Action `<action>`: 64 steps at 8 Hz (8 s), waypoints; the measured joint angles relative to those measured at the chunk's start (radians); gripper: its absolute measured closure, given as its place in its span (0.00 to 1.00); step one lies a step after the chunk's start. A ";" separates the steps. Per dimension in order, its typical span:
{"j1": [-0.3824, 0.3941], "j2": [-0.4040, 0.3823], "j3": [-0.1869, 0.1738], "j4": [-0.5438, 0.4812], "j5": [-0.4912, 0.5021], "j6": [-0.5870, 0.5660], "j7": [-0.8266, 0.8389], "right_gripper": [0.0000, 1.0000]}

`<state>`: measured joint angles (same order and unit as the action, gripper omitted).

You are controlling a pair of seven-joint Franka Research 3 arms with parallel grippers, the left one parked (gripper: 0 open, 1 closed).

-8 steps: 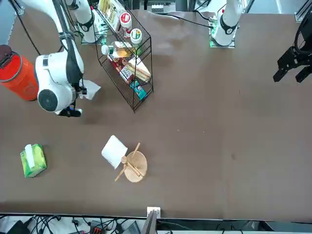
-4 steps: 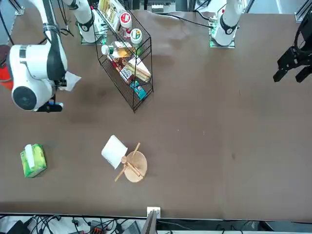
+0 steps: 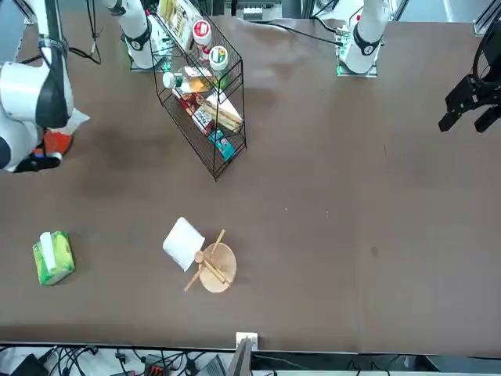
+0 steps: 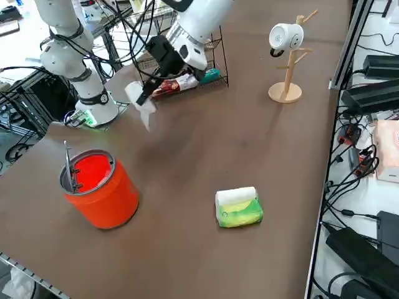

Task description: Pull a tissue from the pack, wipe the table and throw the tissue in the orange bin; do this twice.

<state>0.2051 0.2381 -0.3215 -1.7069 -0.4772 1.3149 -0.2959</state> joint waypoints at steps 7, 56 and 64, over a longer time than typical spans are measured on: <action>-0.053 0.024 -0.134 0.031 -0.204 0.019 -0.243 0.98; -0.171 0.611 -0.058 0.382 0.489 1.023 -0.509 0.98; -0.138 0.340 -0.071 0.414 0.489 0.590 -0.388 0.98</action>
<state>0.0669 0.5777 -0.3928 -1.2932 0.0118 1.9050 -0.6842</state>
